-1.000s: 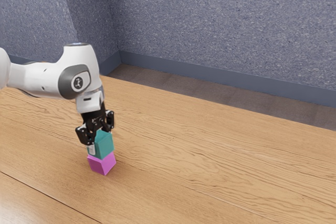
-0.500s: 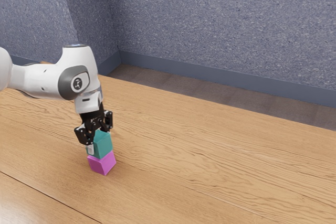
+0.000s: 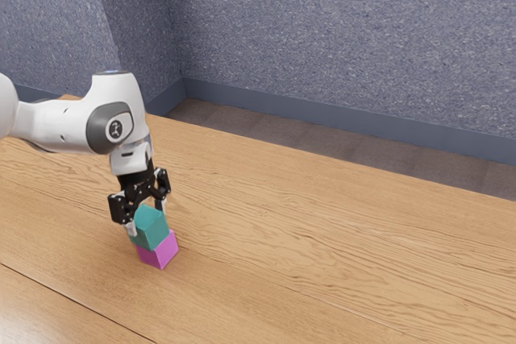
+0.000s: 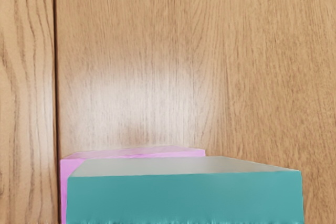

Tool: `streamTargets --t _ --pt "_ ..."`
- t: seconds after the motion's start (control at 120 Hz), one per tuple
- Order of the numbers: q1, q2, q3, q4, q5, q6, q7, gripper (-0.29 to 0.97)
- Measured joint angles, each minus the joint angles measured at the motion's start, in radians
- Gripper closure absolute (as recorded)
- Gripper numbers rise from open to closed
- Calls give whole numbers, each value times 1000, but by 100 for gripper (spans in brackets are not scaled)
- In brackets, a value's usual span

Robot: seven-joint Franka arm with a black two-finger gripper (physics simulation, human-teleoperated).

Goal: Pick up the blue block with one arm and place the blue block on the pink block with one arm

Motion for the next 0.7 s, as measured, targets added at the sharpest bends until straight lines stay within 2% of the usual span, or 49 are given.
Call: streamTargets --t 0.133,0.292,0.383,0.542,0.7 --pt "-3 -46 0 1 -2 -3 3 3" --pt "-9 -190 -2 15 -7 -42 5 2" --pt "-74 -195 1 174 -5 -154 -25 1" --pt "-251 -123 34 573 96 -437 -190 1" --pt "-342 -98 40 669 146 -577 -370 0"
